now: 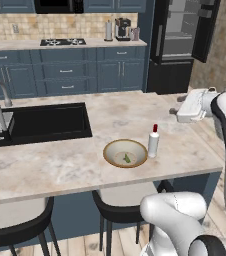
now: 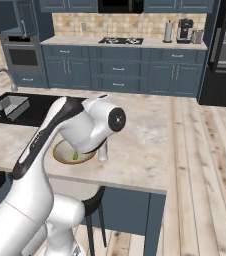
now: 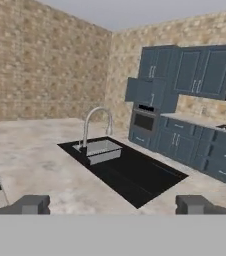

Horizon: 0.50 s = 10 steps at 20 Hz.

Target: There is a bowl on the dining counter. Grab a lemon wedge from the fridge and place it in the bowl. Then get the liquor bottle and glass cup from the cabinet and place them next to the bowl.

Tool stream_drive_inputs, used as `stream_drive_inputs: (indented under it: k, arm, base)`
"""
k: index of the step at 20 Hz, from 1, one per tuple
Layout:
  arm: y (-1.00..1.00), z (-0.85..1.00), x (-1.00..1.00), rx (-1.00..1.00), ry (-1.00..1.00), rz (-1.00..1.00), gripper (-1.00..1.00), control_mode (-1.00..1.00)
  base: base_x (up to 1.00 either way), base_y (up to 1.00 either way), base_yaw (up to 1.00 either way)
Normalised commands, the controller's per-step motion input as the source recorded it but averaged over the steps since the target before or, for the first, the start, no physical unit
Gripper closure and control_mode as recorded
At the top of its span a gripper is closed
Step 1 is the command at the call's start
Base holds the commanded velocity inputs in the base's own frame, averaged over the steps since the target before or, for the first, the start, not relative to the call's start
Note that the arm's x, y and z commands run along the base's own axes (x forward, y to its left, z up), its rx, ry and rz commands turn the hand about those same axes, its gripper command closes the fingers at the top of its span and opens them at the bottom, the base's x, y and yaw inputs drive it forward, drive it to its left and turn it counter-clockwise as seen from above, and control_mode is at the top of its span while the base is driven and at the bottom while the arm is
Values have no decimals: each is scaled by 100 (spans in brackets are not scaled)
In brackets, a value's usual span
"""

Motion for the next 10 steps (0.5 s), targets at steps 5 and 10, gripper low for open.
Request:
stream_drive_inputs:
  k: [5, 10]
  arm:
    - [34, 16, -50, -5, 23, -19, -100, -100]
    - [42, 0, -33, -11, 21, -21, -100, -100]
  base:
    - [0, 0, 0]
    - [0, 0, 0]
